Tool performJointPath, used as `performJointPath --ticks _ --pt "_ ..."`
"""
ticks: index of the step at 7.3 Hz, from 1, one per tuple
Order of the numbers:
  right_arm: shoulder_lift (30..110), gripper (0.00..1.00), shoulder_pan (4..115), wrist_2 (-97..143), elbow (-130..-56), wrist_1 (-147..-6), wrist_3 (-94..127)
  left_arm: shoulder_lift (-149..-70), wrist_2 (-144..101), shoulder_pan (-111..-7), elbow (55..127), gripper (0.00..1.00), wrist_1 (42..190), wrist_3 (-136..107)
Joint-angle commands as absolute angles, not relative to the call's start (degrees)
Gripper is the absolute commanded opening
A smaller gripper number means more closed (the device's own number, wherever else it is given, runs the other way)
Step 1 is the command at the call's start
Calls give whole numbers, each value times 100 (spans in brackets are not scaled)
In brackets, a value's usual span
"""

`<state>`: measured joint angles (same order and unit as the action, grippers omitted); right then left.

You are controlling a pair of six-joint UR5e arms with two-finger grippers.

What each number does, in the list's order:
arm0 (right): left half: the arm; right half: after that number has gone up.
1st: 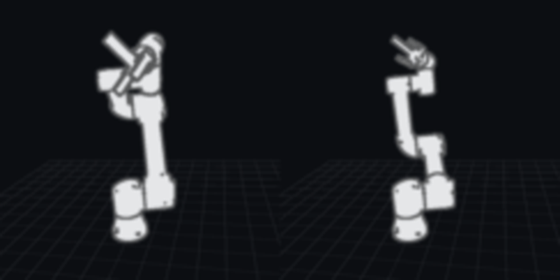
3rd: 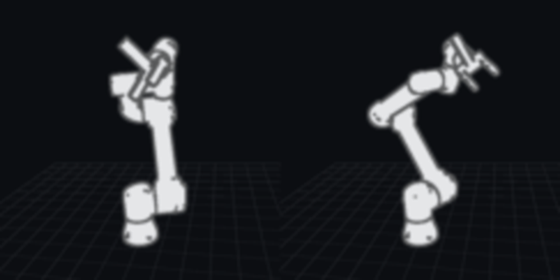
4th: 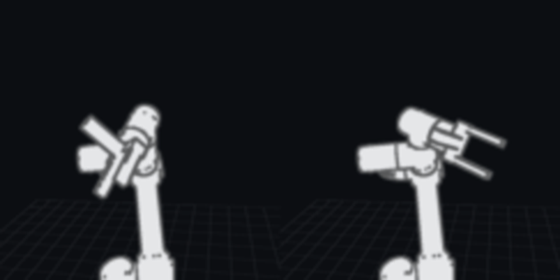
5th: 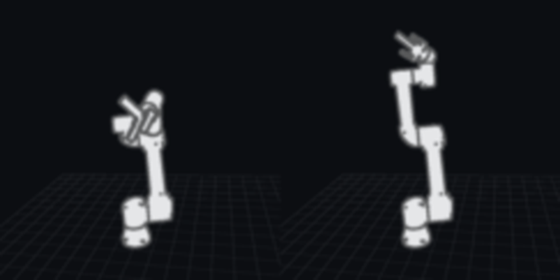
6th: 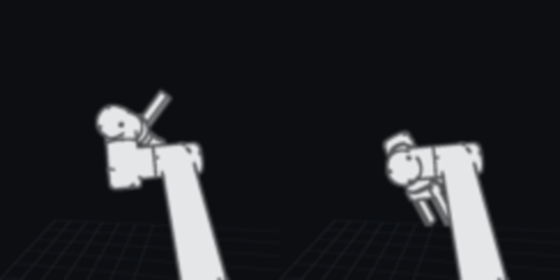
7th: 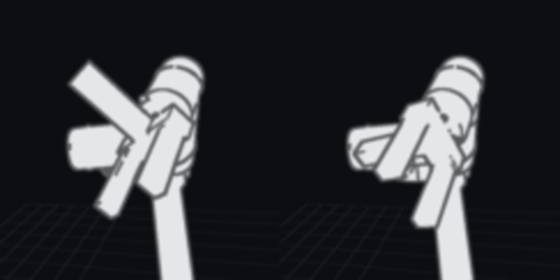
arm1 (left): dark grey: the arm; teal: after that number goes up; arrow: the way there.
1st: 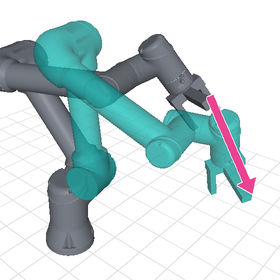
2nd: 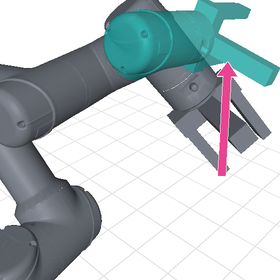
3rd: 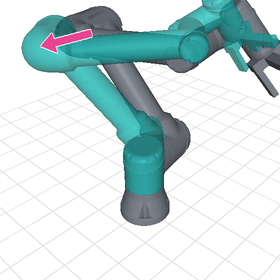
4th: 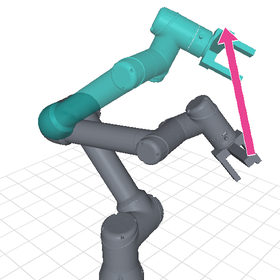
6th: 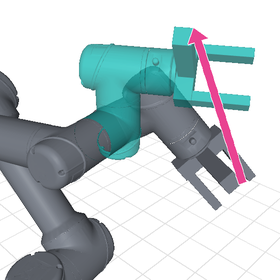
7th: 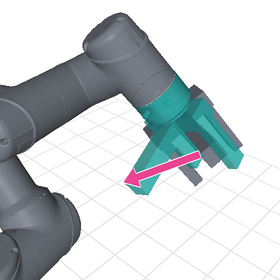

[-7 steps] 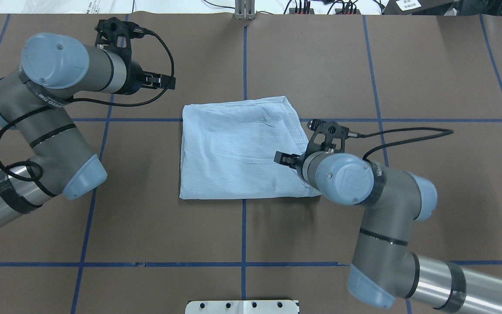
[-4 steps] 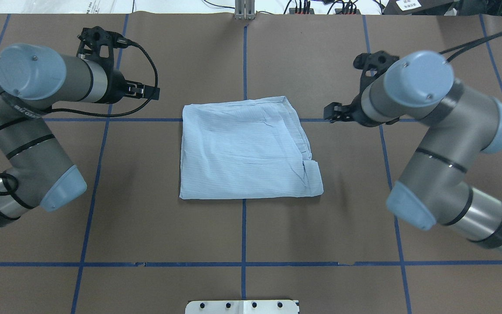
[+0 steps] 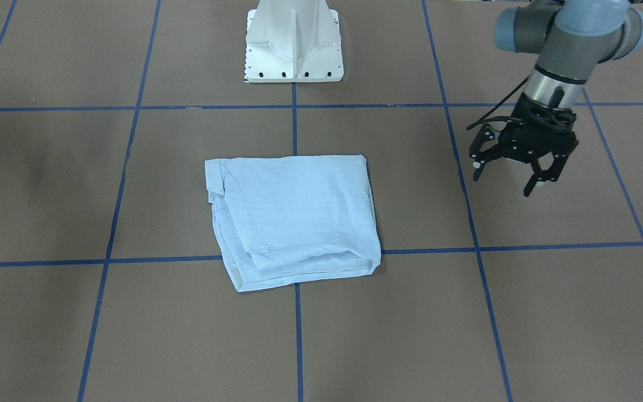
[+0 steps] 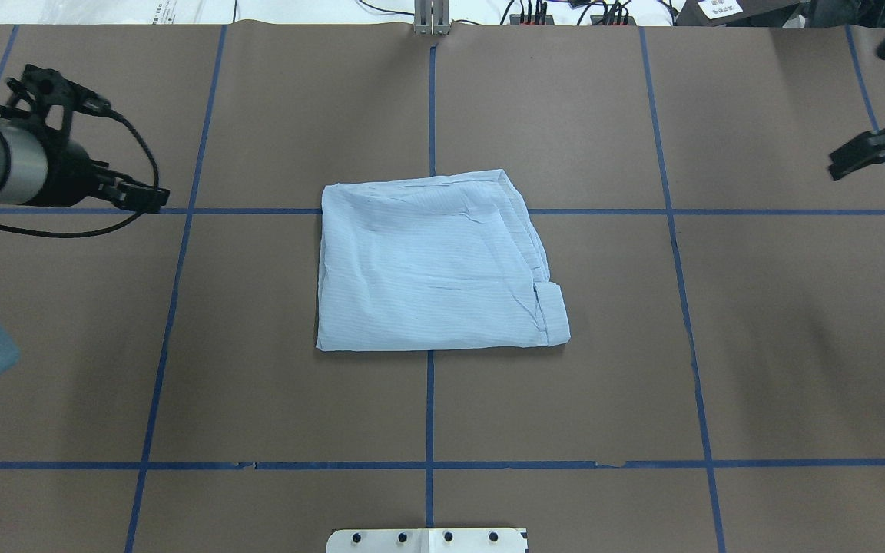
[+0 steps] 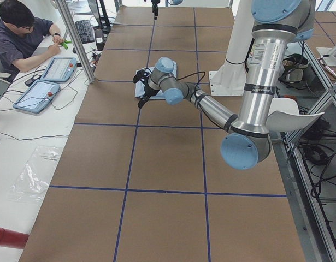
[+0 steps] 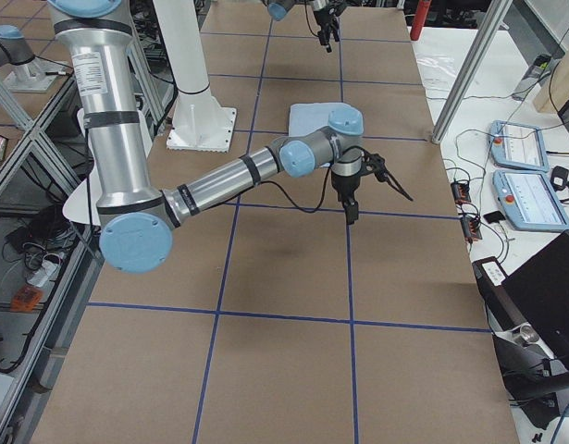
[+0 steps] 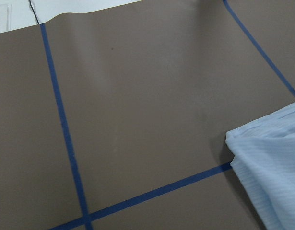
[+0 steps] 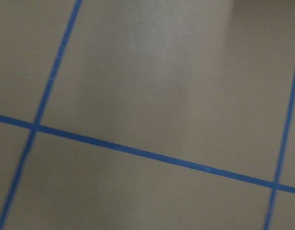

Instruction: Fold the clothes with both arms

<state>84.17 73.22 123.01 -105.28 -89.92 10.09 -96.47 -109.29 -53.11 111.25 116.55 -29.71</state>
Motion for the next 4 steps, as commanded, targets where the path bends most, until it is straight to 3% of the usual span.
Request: performJointPath --ticks 1,3,4 --pt "8989 100 8783 12830 -9707 -8974 -962 -8793 -12281 -6839 11110 100 11646 -1062" --pt "9813 100 9183 12806 -9580 -8895 -923 -8028 -12586 -7592 10813 100 11654 -967" --pt "10026 100 9272 12806 -9554 -8895 -905 -8033 -12577 -7898 10254 100 11776 -888"
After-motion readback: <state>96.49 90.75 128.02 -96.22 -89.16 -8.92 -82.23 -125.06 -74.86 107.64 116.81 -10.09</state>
